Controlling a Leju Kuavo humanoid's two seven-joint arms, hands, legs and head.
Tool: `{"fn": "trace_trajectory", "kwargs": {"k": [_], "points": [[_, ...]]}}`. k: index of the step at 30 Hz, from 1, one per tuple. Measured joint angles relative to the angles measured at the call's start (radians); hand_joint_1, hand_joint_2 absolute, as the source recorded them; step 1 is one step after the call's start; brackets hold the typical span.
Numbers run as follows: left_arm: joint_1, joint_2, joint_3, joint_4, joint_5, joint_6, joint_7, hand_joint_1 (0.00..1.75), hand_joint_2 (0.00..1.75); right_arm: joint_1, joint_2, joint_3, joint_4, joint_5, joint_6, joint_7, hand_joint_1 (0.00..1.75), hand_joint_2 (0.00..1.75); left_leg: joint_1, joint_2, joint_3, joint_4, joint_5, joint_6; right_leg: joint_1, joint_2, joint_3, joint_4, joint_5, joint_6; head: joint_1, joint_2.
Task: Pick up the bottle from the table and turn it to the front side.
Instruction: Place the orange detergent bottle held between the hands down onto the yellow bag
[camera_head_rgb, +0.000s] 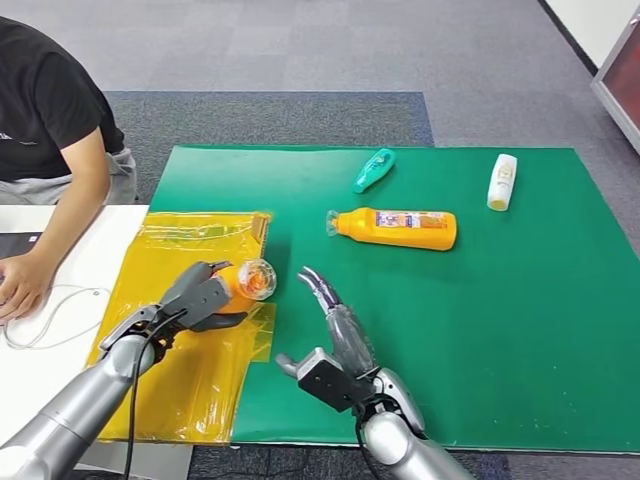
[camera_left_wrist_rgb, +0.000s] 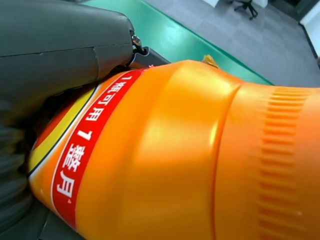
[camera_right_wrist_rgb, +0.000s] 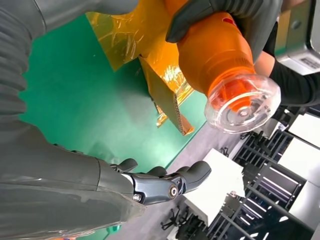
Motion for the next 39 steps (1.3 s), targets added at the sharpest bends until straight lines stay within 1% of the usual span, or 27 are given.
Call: {"fn": "trace_trajectory", "kwargs": {"k": [13, 25, 29, 33, 36, 39], "points": [[0.000, 0.008, -0.009, 0.001, 0.031, -0.041, 0.014, 1.75, 1.75, -0.004, 0.008, 0.014, 0.007, 0.010, -0.020, -0.014, 0.00, 1.75, -0.002, 0.000, 0.023, 0.000, -0.014, 0.002, -0.002, 0.000, 0.023, 0.000, -0.015, 0.002, 0.000, 0.000], [0.003, 0.019, -0.021, -0.007, 0.028, -0.033, 0.036, 1.75, 1.75, -0.006, 0.017, 0.018, 0.007, 0.010, -0.037, -0.017, 0.00, 1.75, -0.003, 0.000, 0.031, -0.001, -0.021, 0.002, -0.002, 0.000, 0.032, 0.000, -0.021, 0.001, 0.000, 0.000], [0.029, 0.035, -0.023, -0.041, 0.041, -0.035, 0.042, 1.75, 1.75, -0.003, 0.017, 0.018, 0.007, 0.011, -0.043, -0.017, 0.00, 1.75, -0.003, 0.000, 0.037, -0.001, -0.024, 0.001, -0.002, 0.000, 0.037, 0.000, -0.024, 0.001, 0.000, 0.000], [0.080, 0.057, -0.018, -0.116, 0.046, -0.031, 0.051, 1.75, 1.75, 0.002, 0.017, 0.018, 0.007, 0.014, -0.054, -0.018, 0.00, 1.75, -0.003, 0.000, 0.042, -0.001, -0.028, 0.001, -0.003, 0.000, 0.041, 0.000, -0.028, 0.000, 0.000, 0.000], [0.112, 0.063, -0.004, -0.159, 0.076, -0.038, 0.051, 1.75, 1.75, 0.005, 0.017, 0.018, 0.008, 0.017, -0.056, -0.023, 0.00, 1.75, -0.003, 0.000, 0.044, -0.001, -0.030, 0.001, -0.003, 0.000, 0.044, 0.000, -0.031, 0.001, 0.000, 0.000], [0.120, 0.066, 0.003, -0.171, 0.108, -0.059, 0.049, 1.75, 1.75, 0.005, 0.017, 0.018, 0.010, 0.019, -0.056, -0.029, 0.00, 1.75, -0.003, -0.001, 0.047, -0.001, -0.032, 0.002, -0.003, -0.001, 0.048, 0.000, -0.034, 0.002, 0.000, 0.000]]}}
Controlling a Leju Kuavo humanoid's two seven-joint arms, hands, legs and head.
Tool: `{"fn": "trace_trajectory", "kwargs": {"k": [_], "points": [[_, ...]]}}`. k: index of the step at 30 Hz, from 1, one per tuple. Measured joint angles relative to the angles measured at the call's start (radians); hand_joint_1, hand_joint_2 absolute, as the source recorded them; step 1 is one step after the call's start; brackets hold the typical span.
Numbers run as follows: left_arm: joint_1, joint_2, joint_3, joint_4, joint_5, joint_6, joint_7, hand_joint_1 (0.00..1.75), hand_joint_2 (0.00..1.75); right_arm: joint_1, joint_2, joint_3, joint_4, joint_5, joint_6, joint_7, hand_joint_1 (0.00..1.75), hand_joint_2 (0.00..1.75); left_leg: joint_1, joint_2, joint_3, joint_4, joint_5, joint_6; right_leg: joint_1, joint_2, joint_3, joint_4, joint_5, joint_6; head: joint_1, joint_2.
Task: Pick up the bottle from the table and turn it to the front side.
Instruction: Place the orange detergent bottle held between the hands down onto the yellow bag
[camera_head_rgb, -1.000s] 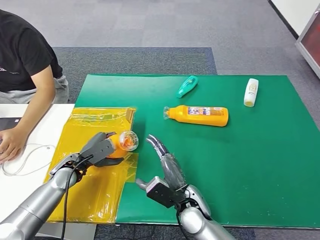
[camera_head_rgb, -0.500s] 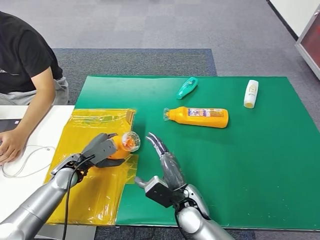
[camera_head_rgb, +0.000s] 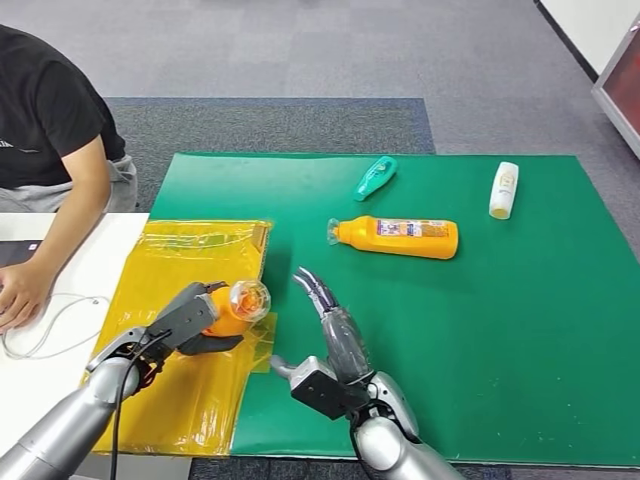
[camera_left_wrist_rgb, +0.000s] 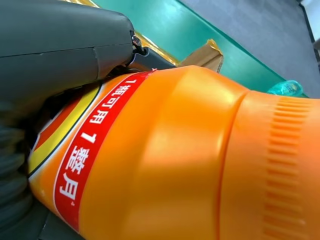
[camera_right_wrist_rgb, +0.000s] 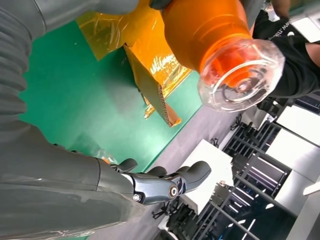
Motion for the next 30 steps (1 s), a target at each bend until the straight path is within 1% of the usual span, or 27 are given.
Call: {"fn": "trace_trajectory", "kwargs": {"k": [5, 13, 16, 22, 30], "points": [[-0.009, -0.003, 0.001, 0.009, 0.027, -0.010, -0.001, 1.75, 1.75, -0.004, 0.004, 0.001, 0.004, -0.005, 0.000, -0.005, 0.00, 1.75, -0.002, -0.001, 0.002, 0.000, -0.002, 0.001, -0.002, -0.001, 0.001, 0.000, -0.003, 0.002, 0.000, 0.000], [-0.079, -0.039, -0.011, 0.138, -0.009, 0.028, -0.014, 1.75, 1.75, -0.018, 0.019, 0.016, 0.011, -0.020, -0.005, -0.012, 0.00, 1.75, -0.003, -0.004, 0.003, 0.000, -0.004, 0.004, -0.003, -0.005, -0.002, 0.000, -0.004, 0.003, 0.000, 0.000], [-0.100, -0.043, -0.020, 0.168, -0.029, 0.026, -0.009, 1.75, 1.75, -0.023, 0.025, 0.021, 0.011, -0.022, -0.007, -0.011, 0.00, 1.75, -0.003, -0.004, 0.000, -0.001, -0.003, 0.004, -0.003, -0.005, -0.006, 0.000, 0.000, 0.001, 0.000, 0.000], [-0.136, -0.051, -0.029, 0.223, -0.050, 0.024, -0.003, 1.75, 1.75, -0.027, 0.040, 0.024, 0.010, -0.023, -0.006, -0.010, 0.00, 1.75, -0.001, -0.004, -0.004, -0.003, 0.002, -0.002, -0.001, -0.005, -0.013, 0.001, 0.007, -0.004, 0.000, 0.000], [-0.167, -0.069, -0.032, 0.274, -0.065, 0.025, -0.004, 1.75, 1.75, -0.036, 0.063, 0.028, 0.004, -0.022, -0.001, -0.010, 0.00, 1.75, 0.000, -0.004, -0.008, -0.005, 0.009, -0.005, 0.001, -0.005, -0.019, 0.004, 0.013, -0.008, 0.000, 0.000]]}}
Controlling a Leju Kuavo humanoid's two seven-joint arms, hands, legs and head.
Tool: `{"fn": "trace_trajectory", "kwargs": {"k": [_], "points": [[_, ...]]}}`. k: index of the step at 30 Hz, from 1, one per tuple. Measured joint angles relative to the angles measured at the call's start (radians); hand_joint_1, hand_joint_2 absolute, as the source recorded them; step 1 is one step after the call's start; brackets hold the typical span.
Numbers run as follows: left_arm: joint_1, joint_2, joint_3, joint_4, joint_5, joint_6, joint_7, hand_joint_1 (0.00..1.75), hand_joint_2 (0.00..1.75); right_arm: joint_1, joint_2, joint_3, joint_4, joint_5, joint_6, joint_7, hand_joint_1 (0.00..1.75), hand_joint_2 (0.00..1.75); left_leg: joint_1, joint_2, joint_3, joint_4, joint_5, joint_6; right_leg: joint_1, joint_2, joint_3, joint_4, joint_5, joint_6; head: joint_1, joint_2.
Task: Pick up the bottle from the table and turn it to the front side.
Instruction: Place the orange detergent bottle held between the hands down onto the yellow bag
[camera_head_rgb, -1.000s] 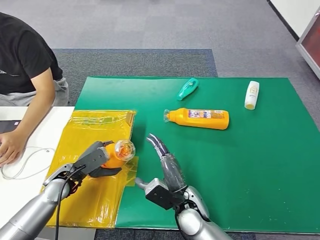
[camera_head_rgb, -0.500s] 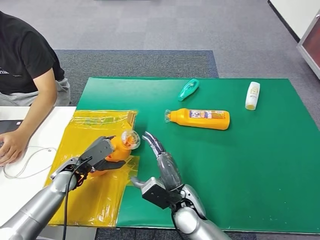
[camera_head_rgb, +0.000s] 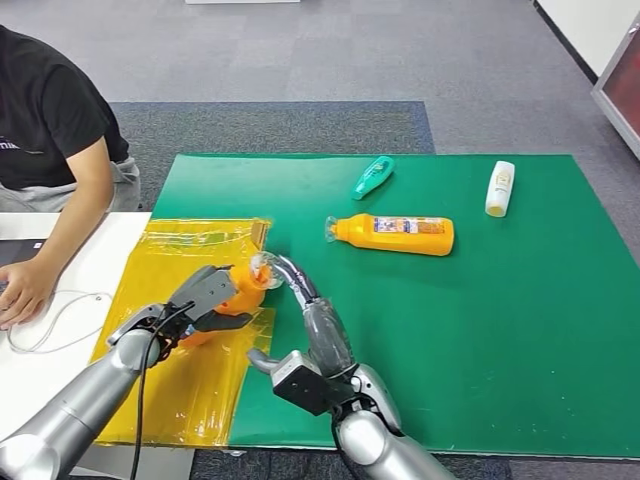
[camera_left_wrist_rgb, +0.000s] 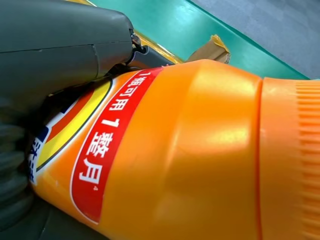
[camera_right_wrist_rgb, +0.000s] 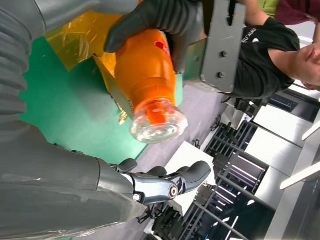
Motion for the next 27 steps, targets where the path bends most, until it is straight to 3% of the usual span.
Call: {"fn": "trace_trajectory", "kwargs": {"k": [23, 24, 27], "points": [[-0.030, -0.010, -0.019, 0.054, -0.041, 0.007, 0.001, 1.73, 1.75, -0.006, 0.010, 0.023, -0.002, 0.015, 0.009, -0.003, 0.00, 1.75, 0.001, 0.001, -0.012, -0.002, 0.011, -0.005, 0.001, 0.001, -0.014, 0.009, 0.009, -0.008, 0.000, 0.000], [-0.031, -0.011, -0.019, 0.055, -0.041, 0.007, 0.001, 1.70, 1.75, -0.007, 0.010, 0.023, -0.002, 0.015, 0.009, -0.003, 0.00, 1.75, 0.001, 0.001, -0.013, -0.002, 0.011, -0.005, 0.001, 0.001, -0.014, 0.009, 0.009, -0.008, 0.000, 0.000], [-0.035, -0.013, -0.019, 0.062, -0.041, 0.012, 0.003, 1.28, 1.75, -0.007, 0.011, 0.024, -0.002, 0.016, 0.009, -0.003, 0.00, 1.75, 0.001, 0.001, -0.013, -0.002, 0.011, -0.006, 0.001, 0.001, -0.014, 0.010, 0.009, -0.008, 0.000, 0.000]]}}
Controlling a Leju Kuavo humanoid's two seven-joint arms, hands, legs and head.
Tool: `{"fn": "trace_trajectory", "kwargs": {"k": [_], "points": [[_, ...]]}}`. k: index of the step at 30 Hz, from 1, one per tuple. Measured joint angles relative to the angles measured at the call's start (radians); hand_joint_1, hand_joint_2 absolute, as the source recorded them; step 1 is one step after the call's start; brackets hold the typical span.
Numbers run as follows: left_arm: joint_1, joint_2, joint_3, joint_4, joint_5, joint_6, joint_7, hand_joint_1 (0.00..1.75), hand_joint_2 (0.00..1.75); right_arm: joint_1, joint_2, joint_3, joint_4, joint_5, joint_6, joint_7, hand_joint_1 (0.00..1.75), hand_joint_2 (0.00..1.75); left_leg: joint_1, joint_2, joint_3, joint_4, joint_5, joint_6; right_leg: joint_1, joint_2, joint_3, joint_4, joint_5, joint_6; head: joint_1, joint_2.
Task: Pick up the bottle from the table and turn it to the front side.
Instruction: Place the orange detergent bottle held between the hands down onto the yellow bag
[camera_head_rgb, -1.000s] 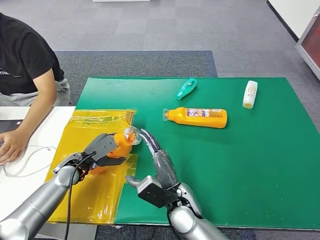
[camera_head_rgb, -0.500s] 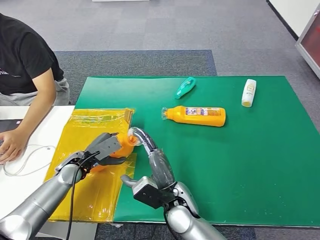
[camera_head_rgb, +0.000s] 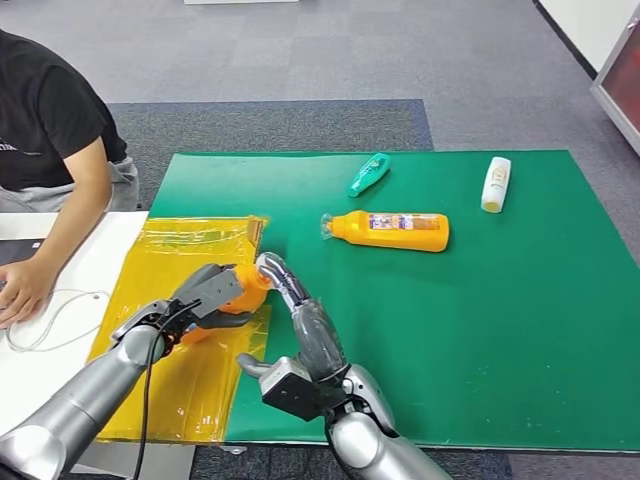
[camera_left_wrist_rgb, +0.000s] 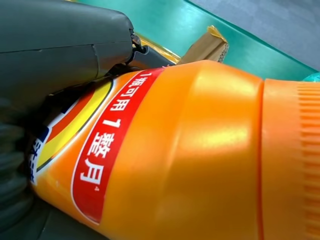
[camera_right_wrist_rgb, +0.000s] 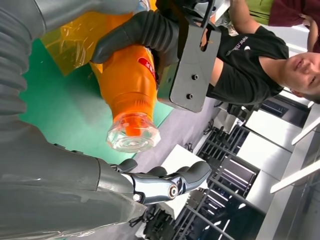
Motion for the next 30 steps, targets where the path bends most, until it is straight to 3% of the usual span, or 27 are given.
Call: {"fn": "trace_trajectory", "kwargs": {"k": [1, 5, 12, 14, 17, 19, 25, 30], "points": [[-0.001, -0.001, 0.000, 0.003, 0.000, 0.002, 0.000, 1.15, 1.75, 0.000, 0.000, 0.000, 0.000, 0.000, 0.000, 0.000, 0.00, 1.75, 0.000, 0.000, 0.000, 0.000, 0.000, 0.000, 0.000, 0.000, 0.000, 0.000, 0.000, 0.000, 0.000, 0.000], [-0.004, -0.005, 0.000, 0.012, 0.000, 0.008, 0.000, 1.02, 1.75, 0.000, 0.000, 0.000, 0.000, 0.001, 0.000, 0.000, 0.00, 1.75, 0.000, 0.000, 0.000, 0.000, 0.000, 0.000, 0.000, 0.000, 0.000, 0.001, 0.000, -0.001, 0.000, 0.000], [-0.008, -0.014, 0.000, 0.029, -0.010, 0.031, 0.001, 1.09, 1.75, 0.000, 0.000, 0.001, 0.000, 0.009, 0.001, -0.001, 0.00, 1.75, 0.000, 0.000, 0.000, 0.000, 0.000, -0.001, 0.000, 0.000, -0.001, 0.002, 0.000, -0.002, 0.000, 0.000], [-0.008, -0.017, 0.000, 0.031, -0.016, 0.040, 0.000, 0.95, 1.75, 0.000, 0.000, 0.001, 0.000, 0.010, 0.001, -0.001, 0.00, 1.75, 0.000, 0.000, 0.000, 0.000, 0.000, -0.001, 0.000, 0.000, -0.002, 0.002, -0.001, -0.001, 0.000, 0.000], [-0.007, -0.021, 0.000, 0.033, -0.021, 0.046, -0.001, 0.40, 1.75, 0.000, 0.000, 0.002, 0.000, 0.010, 0.002, -0.001, 0.00, 1.75, 0.000, 0.000, -0.001, 0.000, 0.000, -0.001, 0.000, 0.000, -0.003, 0.003, -0.001, -0.001, 0.000, 0.000], [-0.007, -0.023, 0.000, 0.036, -0.023, 0.047, -0.003, 0.18, 1.75, 0.000, 0.000, 0.003, 0.000, 0.010, 0.003, -0.001, 0.00, 1.75, 0.000, 0.000, -0.001, 0.000, 0.000, -0.001, 0.000, 0.001, -0.003, 0.003, 0.000, -0.002, 0.000, 0.000], [0.023, -0.027, 0.000, 0.068, -0.032, 0.058, -0.014, 0.03, 1.75, 0.000, -0.001, 0.009, 0.000, 0.013, 0.003, -0.002, 0.00, 1.75, 0.001, 0.008, -0.007, 0.000, 0.008, -0.005, 0.001, 0.011, -0.013, 0.004, 0.005, -0.006, 0.000, 0.000], [0.043, -0.036, 0.000, 0.094, -0.044, 0.076, -0.022, 0.00, 1.75, 0.005, -0.014, 0.012, 0.010, 0.018, 0.001, -0.002, 0.00, 1.75, 0.000, 0.010, -0.010, 0.000, 0.008, -0.003, -0.001, 0.011, -0.014, 0.003, 0.002, -0.001, 0.002, 0.000]]}}
